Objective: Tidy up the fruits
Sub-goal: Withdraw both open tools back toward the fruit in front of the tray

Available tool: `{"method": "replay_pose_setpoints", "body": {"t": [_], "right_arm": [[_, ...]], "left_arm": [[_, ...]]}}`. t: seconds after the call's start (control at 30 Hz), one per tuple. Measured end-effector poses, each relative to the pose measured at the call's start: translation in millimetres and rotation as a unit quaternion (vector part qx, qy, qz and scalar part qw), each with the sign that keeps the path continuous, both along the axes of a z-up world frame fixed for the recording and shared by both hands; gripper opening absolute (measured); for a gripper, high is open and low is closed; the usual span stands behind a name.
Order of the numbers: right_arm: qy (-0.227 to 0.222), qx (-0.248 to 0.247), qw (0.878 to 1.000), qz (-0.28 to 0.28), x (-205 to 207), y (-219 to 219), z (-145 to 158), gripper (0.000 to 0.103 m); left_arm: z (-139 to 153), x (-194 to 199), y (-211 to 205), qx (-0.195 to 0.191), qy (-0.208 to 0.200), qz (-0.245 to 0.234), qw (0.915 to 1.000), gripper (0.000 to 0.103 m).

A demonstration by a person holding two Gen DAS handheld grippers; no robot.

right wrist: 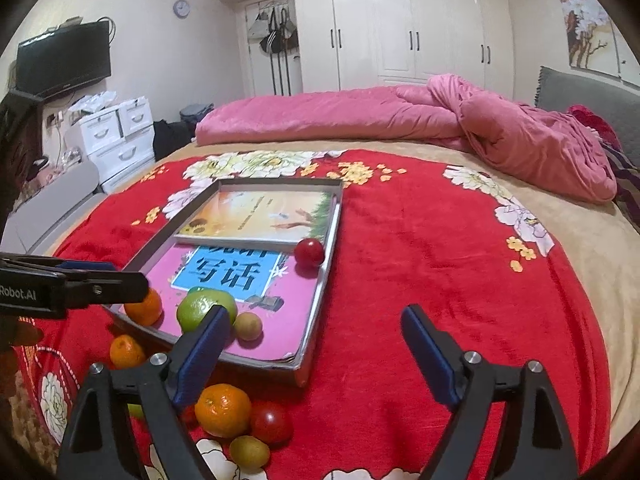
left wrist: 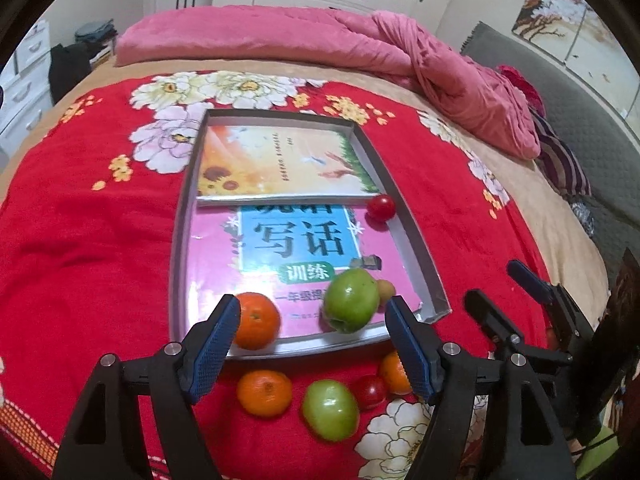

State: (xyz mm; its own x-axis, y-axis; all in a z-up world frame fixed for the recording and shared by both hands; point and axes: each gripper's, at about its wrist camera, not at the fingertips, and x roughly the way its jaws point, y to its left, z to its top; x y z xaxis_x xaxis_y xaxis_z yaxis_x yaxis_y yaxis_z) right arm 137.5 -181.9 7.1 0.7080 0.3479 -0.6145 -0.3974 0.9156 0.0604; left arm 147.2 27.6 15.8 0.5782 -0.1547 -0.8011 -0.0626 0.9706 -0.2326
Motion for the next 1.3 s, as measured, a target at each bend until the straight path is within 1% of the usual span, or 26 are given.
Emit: {"method": "replay_pose_setpoints", "body": {"t": [0.33,0.57,0.8,0.83,0.9,1.3], "right_arm": [[-0.020,0.015,0.999,-0.029,-1.6,-16.6,12.9,0.088],[-0.017,0.019,0.999,-0.037,-2.8,-22.9,15.9,0.088],[-0.016,0.014,1.000,-0.023,-12.0,-19.7,15.7,0.089],[-0.016,0.010,1.000,-0.020,-13.8,-18.0,15.6,0.094],[-0.021,0.008,1.000,-0.017,-18.3,-15.5,16.3,0.099],[-0.021,-0.012,1.000,0.014,-33.9,1.2,14.7,0.100]], "left_arm": [[11.1,-11.3,20.4,-0.006,-0.011,0.017,0.9998,0.076],[9.9,-21.0,23.7,0.005,-0.008,0.018,0.9998,0.076],[5.4,-27.5,23.9,-0.001,0.001,0.024,0.9997,0.079],[4.6,-28.1,24.2,-0.003,0.003,0.026,0.9997,0.079],[3.6,-29.1,24.0,-0.002,0.005,0.029,0.9996,0.079],[-1.4,-38.6,16.4,0.000,0.011,0.010,0.9999,0.079]]}}
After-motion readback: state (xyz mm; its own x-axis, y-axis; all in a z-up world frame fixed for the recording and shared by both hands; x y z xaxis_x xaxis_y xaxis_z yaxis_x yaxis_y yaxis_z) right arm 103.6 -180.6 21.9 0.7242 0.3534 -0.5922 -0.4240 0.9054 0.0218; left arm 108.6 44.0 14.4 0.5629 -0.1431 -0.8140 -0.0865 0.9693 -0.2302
